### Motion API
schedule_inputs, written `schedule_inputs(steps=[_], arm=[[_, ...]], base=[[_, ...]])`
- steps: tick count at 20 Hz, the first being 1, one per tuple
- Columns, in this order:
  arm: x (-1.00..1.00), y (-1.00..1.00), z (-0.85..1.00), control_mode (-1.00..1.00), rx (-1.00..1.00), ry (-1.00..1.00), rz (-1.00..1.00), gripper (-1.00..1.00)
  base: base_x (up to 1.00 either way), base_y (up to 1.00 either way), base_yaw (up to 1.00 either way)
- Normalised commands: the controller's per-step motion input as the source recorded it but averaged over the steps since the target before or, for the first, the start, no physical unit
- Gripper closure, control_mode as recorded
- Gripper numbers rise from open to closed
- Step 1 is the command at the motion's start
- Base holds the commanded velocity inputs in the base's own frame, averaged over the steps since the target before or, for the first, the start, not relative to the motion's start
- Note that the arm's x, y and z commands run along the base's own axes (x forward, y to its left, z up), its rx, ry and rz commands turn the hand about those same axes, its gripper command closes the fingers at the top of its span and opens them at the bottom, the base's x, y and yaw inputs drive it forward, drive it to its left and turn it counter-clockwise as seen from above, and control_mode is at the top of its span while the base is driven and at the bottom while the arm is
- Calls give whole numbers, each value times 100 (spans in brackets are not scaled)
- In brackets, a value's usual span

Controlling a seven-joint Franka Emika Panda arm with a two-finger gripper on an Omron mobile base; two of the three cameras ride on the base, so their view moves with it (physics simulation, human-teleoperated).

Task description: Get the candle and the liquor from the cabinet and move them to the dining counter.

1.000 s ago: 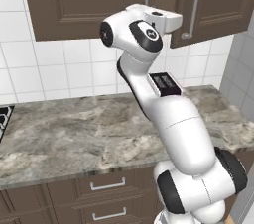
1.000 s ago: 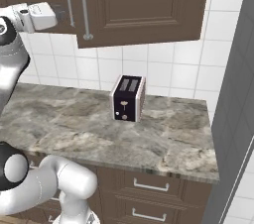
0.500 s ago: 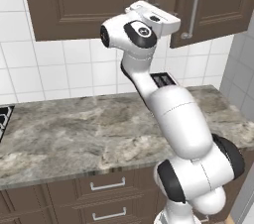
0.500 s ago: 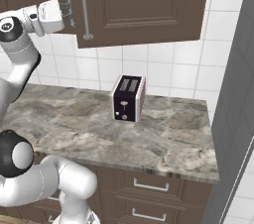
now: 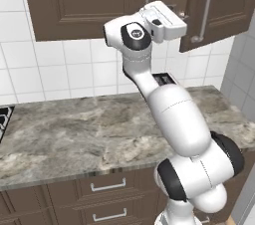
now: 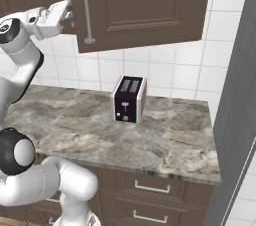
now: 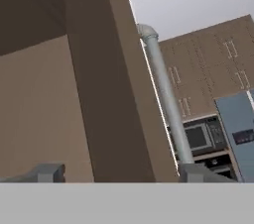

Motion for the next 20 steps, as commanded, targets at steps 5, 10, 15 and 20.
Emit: schedule_inputs(steps=[5, 10, 15, 20], arm=[[-55, -100, -3, -100, 6, 0, -46, -100], [-55, -100, -6, -100, 8, 0, -41, -100], [-63, -100, -9, -100, 7, 0, -32, -100], [-54, -100, -1, -100, 6, 0, -14, -100]], base=[[0, 0, 0], [0, 0, 0], [0, 0, 0], [0, 0, 0]])
